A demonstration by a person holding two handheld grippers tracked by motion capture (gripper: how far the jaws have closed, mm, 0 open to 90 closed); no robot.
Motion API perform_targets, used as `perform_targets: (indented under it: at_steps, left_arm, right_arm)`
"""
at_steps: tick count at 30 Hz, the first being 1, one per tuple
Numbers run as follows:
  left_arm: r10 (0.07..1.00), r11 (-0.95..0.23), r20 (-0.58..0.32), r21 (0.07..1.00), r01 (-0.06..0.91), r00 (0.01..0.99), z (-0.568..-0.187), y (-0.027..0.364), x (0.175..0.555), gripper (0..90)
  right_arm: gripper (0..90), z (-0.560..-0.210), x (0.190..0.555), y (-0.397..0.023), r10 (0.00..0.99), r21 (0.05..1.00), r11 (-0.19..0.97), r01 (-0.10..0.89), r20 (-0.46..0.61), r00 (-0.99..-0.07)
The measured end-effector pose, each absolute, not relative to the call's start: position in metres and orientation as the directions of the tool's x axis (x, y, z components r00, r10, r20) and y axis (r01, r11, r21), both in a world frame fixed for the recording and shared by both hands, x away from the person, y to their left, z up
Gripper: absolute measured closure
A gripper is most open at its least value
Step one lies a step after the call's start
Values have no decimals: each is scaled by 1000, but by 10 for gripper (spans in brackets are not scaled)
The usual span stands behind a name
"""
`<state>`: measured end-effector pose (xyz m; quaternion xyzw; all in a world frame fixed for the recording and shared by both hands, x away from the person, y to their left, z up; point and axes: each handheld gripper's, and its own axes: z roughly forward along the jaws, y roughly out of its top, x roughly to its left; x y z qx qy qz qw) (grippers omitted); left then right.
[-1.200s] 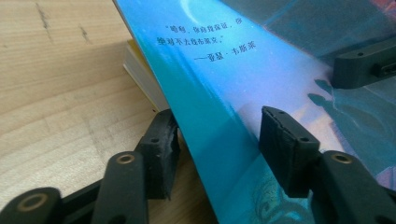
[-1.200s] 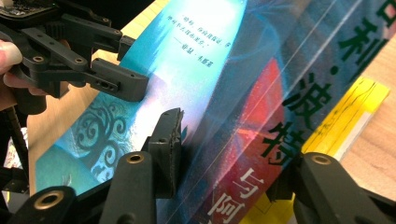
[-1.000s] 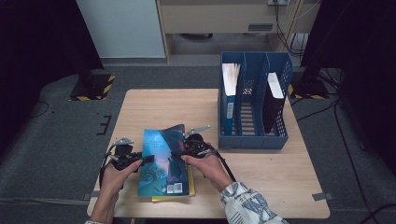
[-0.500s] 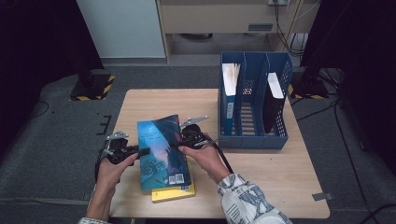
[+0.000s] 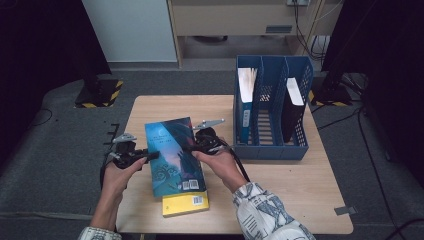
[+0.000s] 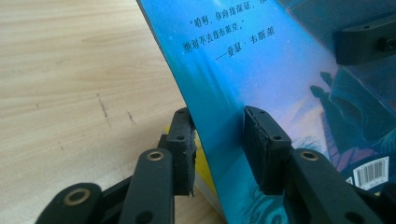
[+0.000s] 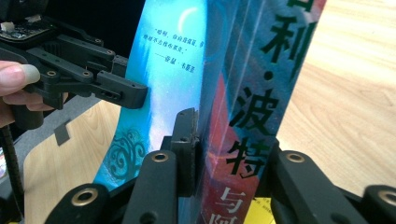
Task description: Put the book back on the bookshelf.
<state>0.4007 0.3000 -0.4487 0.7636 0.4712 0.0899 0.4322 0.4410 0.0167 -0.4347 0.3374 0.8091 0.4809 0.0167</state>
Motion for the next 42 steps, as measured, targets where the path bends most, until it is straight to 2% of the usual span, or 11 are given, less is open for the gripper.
perform_targets:
  at_steps: [15,26,33,42]
  left_arm:
    - [804,-229,-209,756,613,557,-424,299,423,685]
    - [790,-238,-206,765,598,578,-417,299,432,697]
    - [794,-284,-141,774,566,591,-402,293,444,704]
    - [791,-302,-119,777,552,600,-399,285,460,706]
  right_arm:
    - [726,-418,457,16,582,813,293,503,265,-769]
    - [716,-408,462,16,602,812,304,498,242,-761]
    - [726,-400,469,14,616,827,295,478,218,-757]
    - [731,-400,478,8,636,842,275,463,202,-745]
